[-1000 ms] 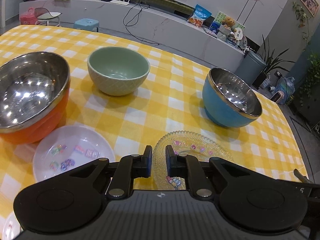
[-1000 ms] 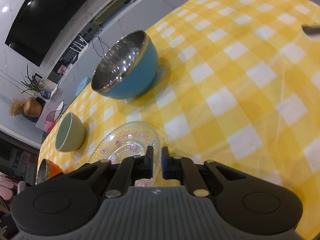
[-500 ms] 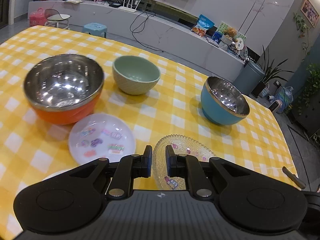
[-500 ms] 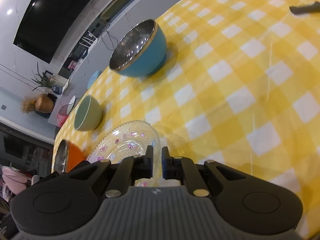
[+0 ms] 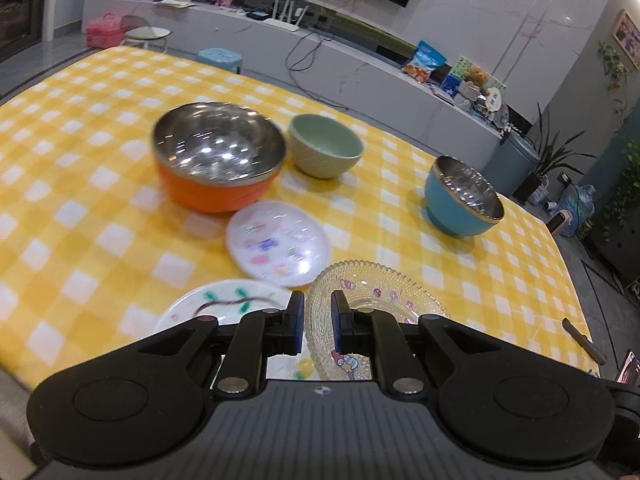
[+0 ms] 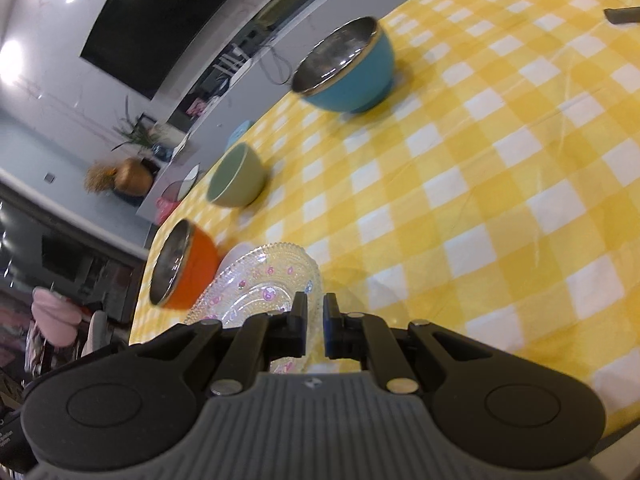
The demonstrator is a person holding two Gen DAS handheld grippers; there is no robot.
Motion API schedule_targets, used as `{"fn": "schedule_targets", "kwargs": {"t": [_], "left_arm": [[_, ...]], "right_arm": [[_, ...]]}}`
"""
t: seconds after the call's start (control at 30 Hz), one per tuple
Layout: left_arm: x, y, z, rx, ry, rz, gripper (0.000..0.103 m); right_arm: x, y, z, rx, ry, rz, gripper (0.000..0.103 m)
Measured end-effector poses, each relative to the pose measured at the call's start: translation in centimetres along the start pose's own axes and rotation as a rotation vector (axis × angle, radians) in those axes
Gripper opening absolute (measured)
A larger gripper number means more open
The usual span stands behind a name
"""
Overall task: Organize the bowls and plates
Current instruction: 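Carry the glass plate with both grippers and lower it onto the 'fruity' plate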
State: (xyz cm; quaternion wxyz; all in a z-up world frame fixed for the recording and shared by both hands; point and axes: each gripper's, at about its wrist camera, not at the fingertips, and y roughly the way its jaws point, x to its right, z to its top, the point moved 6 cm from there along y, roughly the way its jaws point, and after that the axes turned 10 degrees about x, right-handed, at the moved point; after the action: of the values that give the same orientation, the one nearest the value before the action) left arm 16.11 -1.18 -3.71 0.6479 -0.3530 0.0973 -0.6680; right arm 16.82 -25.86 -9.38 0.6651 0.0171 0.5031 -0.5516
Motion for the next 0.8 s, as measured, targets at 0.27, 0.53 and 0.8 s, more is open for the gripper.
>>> {"fn": "schedule_targets", "kwargs": {"t": [0.27,0.53,0.8], "left_arm": [[-4.1,-1.9,-0.7,-0.025,-0.081,0.053,0.015],[-8.2,-2.3,-1.1,-0.045,-0.152,0.127,0.015],[-8.8,-1.5,-1.9,-0.085,-0.140,0.169,0.015]], "right_arm": [[-2.8,0.6,-2.4,-0.034,-0.083,0.054,0.006],[-5.4,3.4,-5.0,-0.097,-0.190,0.076,0.006],[-5.4,5.0,-5.9,-0.107,-0.246,0.043,0.006]]}}
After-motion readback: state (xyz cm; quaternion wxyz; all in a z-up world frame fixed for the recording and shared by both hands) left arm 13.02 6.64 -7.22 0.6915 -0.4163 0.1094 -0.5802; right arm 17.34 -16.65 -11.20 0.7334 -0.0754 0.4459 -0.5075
